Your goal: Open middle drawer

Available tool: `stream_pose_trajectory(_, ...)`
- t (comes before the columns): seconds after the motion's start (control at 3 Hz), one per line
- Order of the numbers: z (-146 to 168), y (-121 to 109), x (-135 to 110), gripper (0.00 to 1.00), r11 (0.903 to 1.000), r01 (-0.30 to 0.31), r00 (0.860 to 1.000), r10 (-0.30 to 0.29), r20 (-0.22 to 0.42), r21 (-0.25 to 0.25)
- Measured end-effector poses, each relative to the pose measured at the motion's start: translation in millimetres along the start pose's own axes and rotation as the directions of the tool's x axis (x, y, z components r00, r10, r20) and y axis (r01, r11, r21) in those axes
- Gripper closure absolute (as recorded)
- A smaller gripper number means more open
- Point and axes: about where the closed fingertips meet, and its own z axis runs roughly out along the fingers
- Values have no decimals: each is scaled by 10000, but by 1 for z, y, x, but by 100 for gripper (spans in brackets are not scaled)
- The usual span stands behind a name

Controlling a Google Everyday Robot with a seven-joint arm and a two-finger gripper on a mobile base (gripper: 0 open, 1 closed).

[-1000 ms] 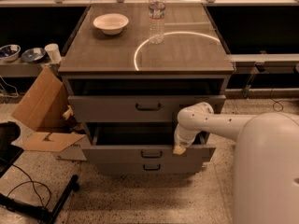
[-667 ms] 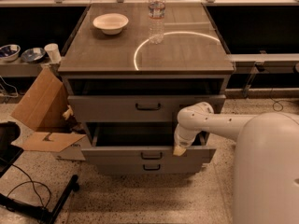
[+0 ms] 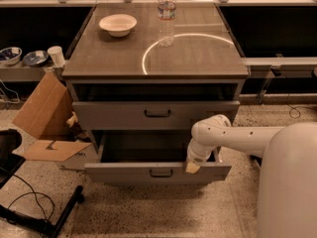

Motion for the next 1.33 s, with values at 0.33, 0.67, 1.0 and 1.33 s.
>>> stream_pose_trajectory(0.33,0,17,9,100,9996,-251,9997,250,-64,-148)
stream_pose_trajectory(0.67,-1,17,8,100,9996,-251,9997,250,-64,-148)
stream_pose_trajectory(1.0,-1,25,11,98,9991,-369,9993,368,-89,-225)
stream_pose_trajectory(1.33,-1,25,11,76,9991,-369,9993,368,-89,-225)
